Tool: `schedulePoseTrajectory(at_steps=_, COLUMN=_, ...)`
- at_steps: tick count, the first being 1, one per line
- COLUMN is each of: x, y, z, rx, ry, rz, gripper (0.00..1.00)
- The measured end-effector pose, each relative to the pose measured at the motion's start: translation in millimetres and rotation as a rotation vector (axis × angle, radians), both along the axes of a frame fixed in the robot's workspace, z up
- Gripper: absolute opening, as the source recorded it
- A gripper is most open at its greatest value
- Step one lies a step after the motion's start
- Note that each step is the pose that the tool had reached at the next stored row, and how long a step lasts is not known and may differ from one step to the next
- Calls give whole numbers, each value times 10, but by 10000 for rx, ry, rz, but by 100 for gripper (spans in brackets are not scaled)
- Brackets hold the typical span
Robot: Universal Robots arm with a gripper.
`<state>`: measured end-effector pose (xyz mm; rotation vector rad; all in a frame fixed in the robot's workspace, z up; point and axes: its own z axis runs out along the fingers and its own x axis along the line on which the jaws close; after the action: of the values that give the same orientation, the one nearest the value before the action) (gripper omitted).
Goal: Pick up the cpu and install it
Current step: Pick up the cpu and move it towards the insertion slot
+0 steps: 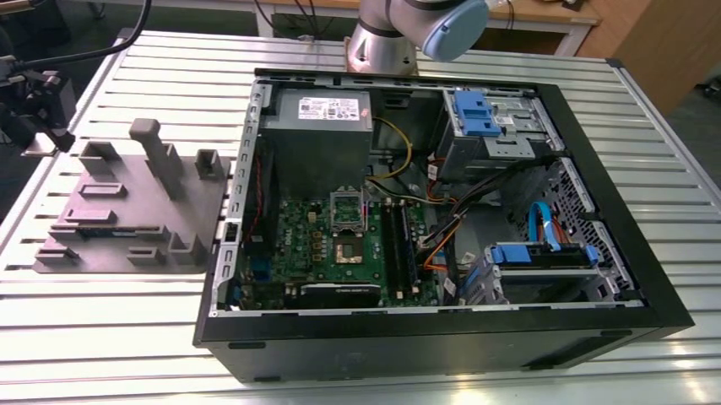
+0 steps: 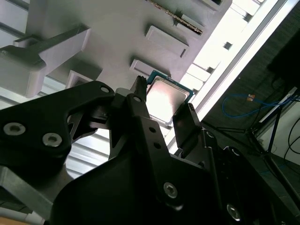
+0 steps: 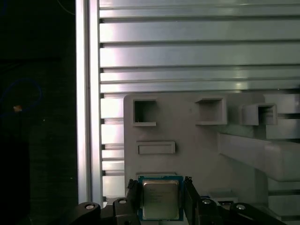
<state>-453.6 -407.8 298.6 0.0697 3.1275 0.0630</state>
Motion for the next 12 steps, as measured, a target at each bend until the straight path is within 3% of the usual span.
schedulePoseTrajectory(at_steps=12, x=0, y=0, z=49, rx=-1, ry=2, rz=0, gripper=47)
